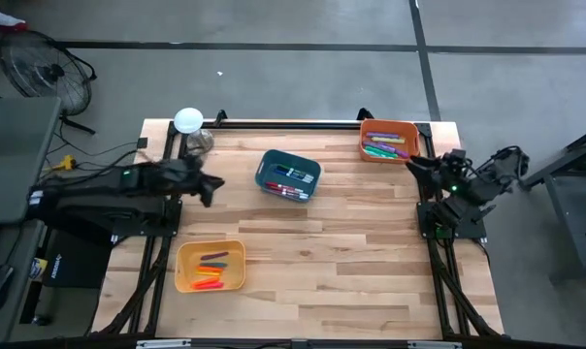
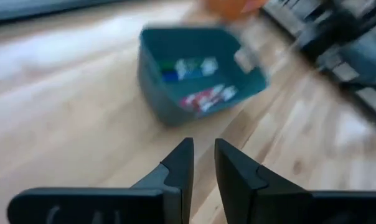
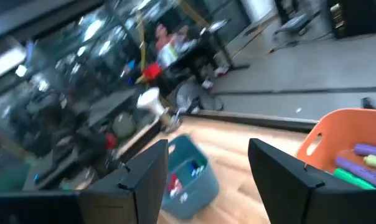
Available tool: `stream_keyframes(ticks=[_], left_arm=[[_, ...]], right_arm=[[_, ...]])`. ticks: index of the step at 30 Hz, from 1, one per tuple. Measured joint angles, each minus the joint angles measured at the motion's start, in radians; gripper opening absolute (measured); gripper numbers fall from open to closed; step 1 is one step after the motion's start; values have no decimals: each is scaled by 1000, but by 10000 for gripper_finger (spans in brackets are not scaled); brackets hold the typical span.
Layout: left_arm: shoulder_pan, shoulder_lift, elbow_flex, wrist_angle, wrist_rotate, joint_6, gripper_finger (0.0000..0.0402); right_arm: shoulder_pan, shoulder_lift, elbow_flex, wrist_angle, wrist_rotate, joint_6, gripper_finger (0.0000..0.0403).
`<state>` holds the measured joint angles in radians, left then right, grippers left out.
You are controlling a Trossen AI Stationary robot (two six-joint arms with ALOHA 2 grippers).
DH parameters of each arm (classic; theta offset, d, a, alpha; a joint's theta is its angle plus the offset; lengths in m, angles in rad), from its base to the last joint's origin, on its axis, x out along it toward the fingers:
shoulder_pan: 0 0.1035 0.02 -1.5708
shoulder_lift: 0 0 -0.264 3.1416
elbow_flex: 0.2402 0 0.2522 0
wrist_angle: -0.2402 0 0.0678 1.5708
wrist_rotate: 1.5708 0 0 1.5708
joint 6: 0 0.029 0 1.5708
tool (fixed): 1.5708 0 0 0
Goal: Pick & Place Markers
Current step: Return to Home Position
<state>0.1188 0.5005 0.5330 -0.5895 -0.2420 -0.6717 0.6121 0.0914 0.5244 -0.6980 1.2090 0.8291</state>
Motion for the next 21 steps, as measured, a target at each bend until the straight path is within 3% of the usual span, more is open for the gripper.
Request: stream_keyframes(ticks=[4, 8, 13, 21], left_arm=[[0, -193, -91, 11, 23, 38, 62], [-1, -352, -161, 16, 57, 70, 62], [-1, -499, -233, 6, 77, 91, 62], [-1, -478, -277, 65, 51, 82, 62]], right_arm=[[-21, 0, -76, 161, 87, -48, 211], [-55, 0, -142, 373, 92, -188, 211], [-107, 0, -196, 489, 87, -289, 211], [-202, 3, -327, 568, -103, -258, 211]])
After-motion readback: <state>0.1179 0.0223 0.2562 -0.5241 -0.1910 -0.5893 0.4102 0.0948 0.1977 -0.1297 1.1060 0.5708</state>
